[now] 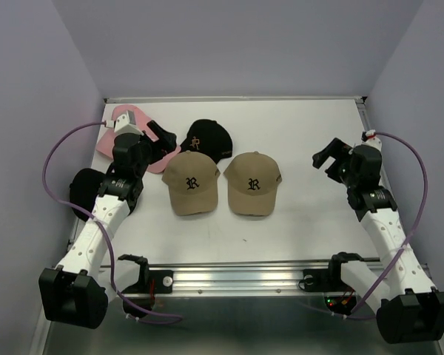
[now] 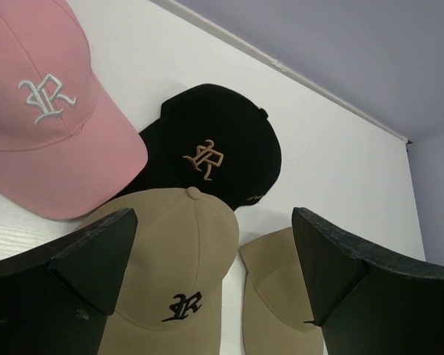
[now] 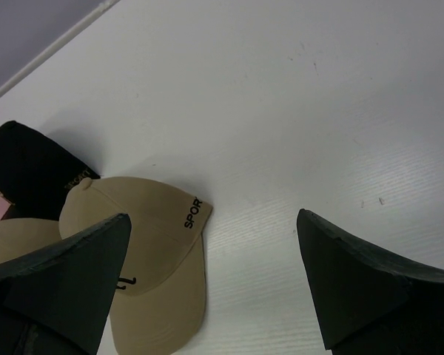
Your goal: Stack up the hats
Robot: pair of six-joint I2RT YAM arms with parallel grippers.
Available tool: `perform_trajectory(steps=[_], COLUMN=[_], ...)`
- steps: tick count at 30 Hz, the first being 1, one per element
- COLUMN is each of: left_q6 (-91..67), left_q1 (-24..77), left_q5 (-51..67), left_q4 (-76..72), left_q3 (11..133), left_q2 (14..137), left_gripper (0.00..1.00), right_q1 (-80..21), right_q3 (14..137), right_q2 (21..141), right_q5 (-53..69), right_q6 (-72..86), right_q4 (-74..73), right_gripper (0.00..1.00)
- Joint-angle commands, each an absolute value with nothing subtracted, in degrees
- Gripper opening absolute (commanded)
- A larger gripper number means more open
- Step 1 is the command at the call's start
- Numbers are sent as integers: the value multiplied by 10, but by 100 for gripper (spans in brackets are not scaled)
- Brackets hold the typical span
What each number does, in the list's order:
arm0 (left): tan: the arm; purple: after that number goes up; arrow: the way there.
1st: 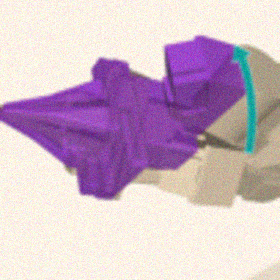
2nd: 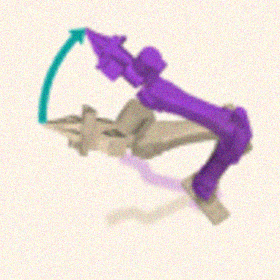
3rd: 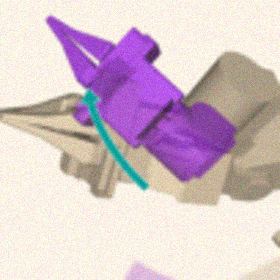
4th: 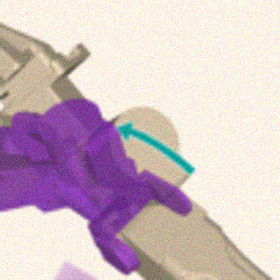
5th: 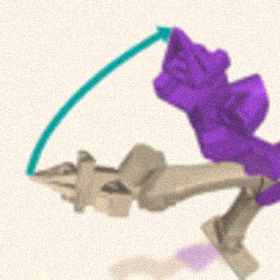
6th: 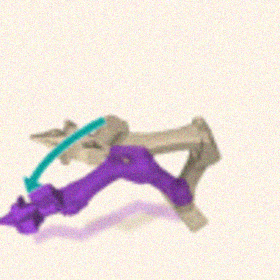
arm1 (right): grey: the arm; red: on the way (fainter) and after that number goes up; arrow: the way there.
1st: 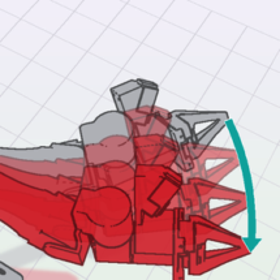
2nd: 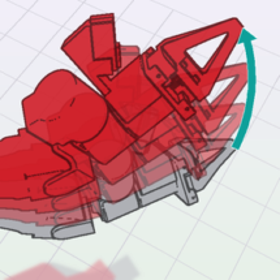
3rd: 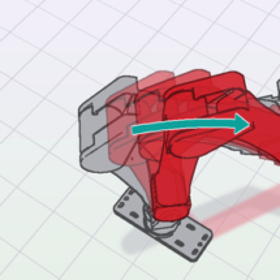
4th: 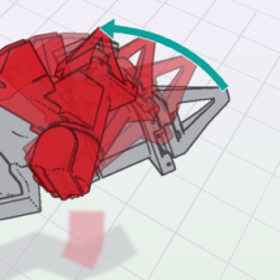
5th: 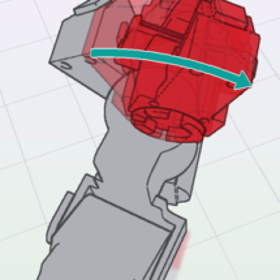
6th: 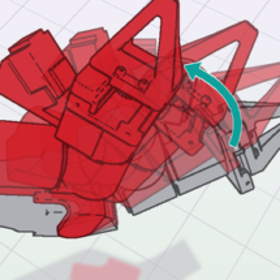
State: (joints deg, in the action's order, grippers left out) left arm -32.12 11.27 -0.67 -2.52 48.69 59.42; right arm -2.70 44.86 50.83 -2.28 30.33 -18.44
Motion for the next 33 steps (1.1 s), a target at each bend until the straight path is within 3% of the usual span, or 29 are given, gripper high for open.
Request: perform_trajectory(steps=[1, 5, 9, 22, 27, 33], left_q6=[-337, -337, -346, -381, -373, -369], left_q1=[120, 123, 127, 145, 146, 149], left_q5=[-6, -3, -3, 48, 47, 32], left_q4=[-40, -32, -30, 11, 39, 106], left_q3=[467, 458, 460, 444, 446, 459], left_q2=[583, 582, 581, 533, 529, 548], left_gripper=[99, 99, 99, 99, 99, 99], right_q1=[-25, -25, -25, -38, -86, -177], right_q3=[425, 430, 419, 305, 250, 286], right_q2=[519, 540, 557, 594, 574, 607], right_q5=[-5, 62, 224, 383, 348, 254], right_q6=[322, 282, 242, 335, 394, 400], right_q4=[-173, -198, -207, -180, -113, -115], right_gripper=[100, 100, 100, 100, 100, 100])
